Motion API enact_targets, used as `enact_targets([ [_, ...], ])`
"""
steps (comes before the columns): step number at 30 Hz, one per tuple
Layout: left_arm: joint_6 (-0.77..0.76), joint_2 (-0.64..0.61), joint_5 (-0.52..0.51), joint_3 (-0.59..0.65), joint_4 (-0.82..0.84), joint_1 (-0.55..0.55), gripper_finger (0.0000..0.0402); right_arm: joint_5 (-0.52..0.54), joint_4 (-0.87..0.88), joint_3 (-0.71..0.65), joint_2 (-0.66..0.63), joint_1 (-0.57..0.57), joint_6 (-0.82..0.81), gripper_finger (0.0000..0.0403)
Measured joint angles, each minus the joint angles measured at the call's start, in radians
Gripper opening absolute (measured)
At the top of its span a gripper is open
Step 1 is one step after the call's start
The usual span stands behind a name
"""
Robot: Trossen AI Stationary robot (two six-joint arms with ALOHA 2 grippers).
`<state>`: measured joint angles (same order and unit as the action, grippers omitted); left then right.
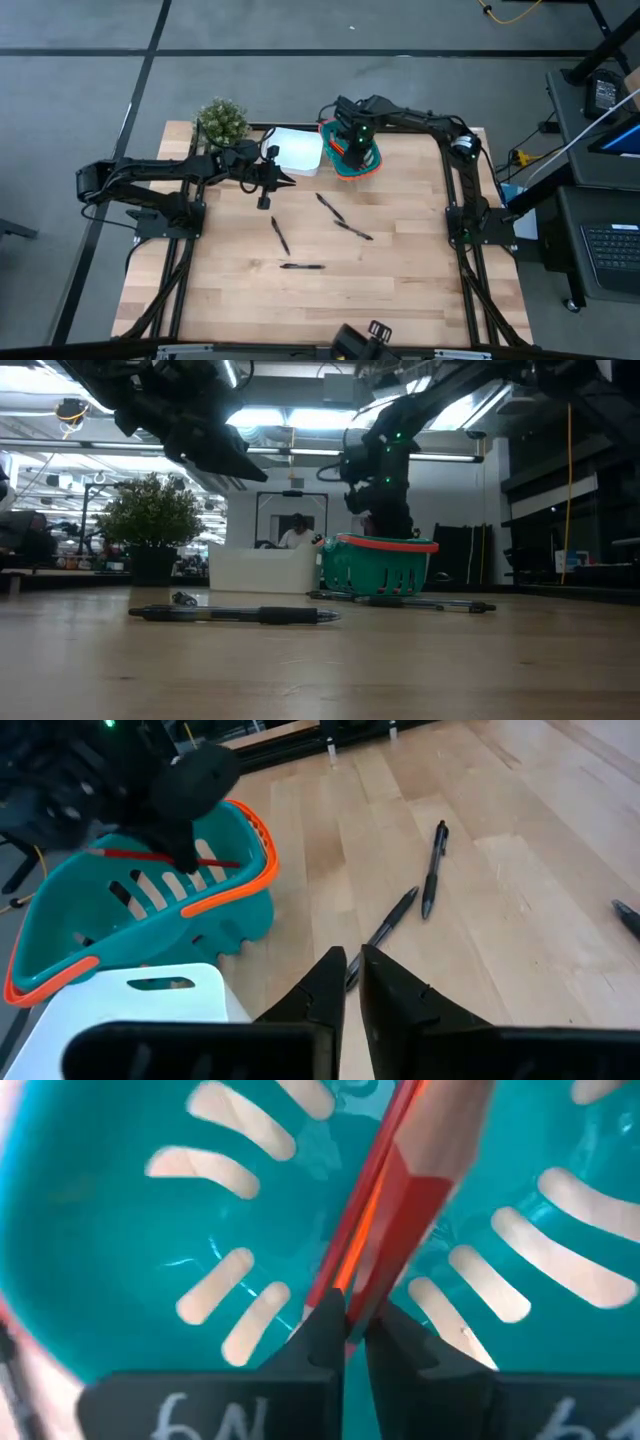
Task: Sort pens & pencils
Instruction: Put the red pencil into the dark green bin, then put the bottom right black pen into the white bin
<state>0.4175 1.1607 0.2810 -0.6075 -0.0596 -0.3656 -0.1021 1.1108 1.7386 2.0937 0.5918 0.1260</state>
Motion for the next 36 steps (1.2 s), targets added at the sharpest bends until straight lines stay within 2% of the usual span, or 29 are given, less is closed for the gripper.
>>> enact_targets([
  [5, 0.000, 0.000, 0.000, 0.000, 0.011, 0.000, 0.0014, 0.000, -0.005, 0.000, 0.039, 0.001, 0.016, 0.0027],
  [12, 0.000, 0.001, -0.009, 0.000, 0.025, 0.000, 0.0001, 0.002, -0.053, 0.000, 0.046, 0.001, 0.016, 0.0079],
  [16, 0.000, 0.001, -0.010, 0.000, 0.025, 0.000, 0.0008, 0.003, -0.094, 0.000, 0.038, 0.001, 0.017, 0.0092],
  [29, 0.005, 0.001, -0.010, 0.000, 0.023, 0.000, 0.0035, 0.003, -0.113, 0.000, 0.031, 0.001, 0.037, 0.0091],
  [34, 0.006, 0.001, -0.018, 0.000, 0.009, 0.000, 0.0027, 0.004, -0.114, 0.000, -0.028, -0.006, 0.062, 0.0091],
  [36, 0.003, -0.006, -0.056, 0.000, 0.002, 0.000, 0.0019, 0.004, -0.115, 0.000, -0.064, -0.012, 0.062, 0.0091],
])
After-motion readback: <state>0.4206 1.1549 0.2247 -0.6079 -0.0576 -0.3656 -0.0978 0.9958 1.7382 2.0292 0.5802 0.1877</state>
